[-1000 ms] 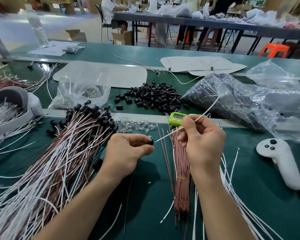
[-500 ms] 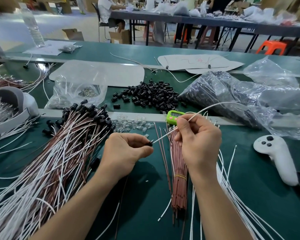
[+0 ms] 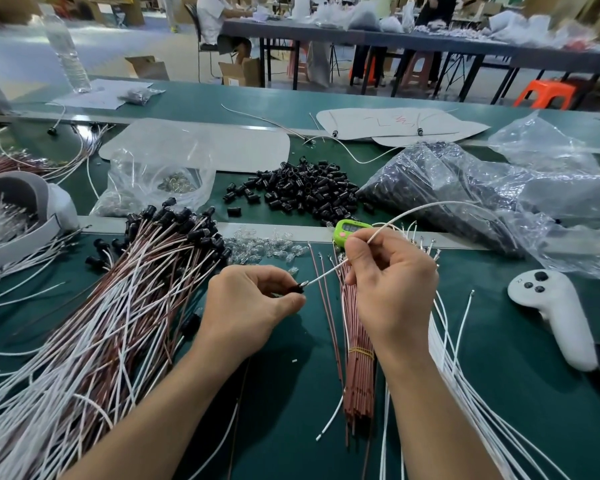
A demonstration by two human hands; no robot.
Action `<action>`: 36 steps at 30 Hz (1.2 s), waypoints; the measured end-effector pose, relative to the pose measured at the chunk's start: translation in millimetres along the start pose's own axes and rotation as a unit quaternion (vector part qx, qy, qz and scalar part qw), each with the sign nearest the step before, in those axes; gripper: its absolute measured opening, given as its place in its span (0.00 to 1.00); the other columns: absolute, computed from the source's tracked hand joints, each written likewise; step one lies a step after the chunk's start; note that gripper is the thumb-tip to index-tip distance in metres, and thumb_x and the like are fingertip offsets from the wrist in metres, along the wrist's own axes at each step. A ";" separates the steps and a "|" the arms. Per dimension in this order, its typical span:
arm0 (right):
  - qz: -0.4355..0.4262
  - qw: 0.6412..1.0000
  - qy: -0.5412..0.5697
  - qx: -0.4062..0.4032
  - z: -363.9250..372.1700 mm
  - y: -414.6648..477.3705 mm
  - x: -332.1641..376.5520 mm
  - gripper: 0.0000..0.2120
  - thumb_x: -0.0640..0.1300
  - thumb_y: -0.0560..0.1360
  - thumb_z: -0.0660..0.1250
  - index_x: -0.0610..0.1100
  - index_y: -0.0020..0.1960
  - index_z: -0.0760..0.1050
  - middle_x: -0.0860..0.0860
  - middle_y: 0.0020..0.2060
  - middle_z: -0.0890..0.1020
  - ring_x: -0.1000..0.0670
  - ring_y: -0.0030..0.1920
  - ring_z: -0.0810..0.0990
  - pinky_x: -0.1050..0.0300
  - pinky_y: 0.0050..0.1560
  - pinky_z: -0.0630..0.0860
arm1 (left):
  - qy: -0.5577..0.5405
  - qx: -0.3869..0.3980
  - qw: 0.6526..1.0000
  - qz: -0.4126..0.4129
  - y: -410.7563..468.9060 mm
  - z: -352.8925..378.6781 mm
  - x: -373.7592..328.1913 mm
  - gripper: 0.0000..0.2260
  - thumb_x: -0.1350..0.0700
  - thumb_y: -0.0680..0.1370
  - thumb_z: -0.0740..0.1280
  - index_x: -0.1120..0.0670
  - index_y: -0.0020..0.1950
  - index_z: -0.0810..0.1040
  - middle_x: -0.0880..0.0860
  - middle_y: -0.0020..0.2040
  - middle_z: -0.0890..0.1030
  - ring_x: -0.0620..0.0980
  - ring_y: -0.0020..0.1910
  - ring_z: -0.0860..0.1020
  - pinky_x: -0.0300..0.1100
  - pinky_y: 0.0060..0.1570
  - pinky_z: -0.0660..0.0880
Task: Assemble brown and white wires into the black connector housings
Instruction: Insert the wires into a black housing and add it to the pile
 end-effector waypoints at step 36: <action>0.075 0.988 -0.009 0.135 24.4 -8.1 -7.9 0.14 0.46 0.81 0.71 0.47 0.36 0.81 0.51 0.26 0.83 0.52 0.24 0.80 0.65 0.30 0.72 | -0.037 0.003 0.999 0.007 1.4 0.0 -1.0 0.10 0.57 0.67 0.82 0.42 0.40 0.87 0.45 0.36 0.86 0.42 0.32 0.82 0.42 0.38 0.79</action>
Point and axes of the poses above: each hand's wrist, its own y-axis towards the middle knuckle, its own z-axis out of the palm, x = y × z, the point moved 8 cm from there along y, towards the middle knuckle
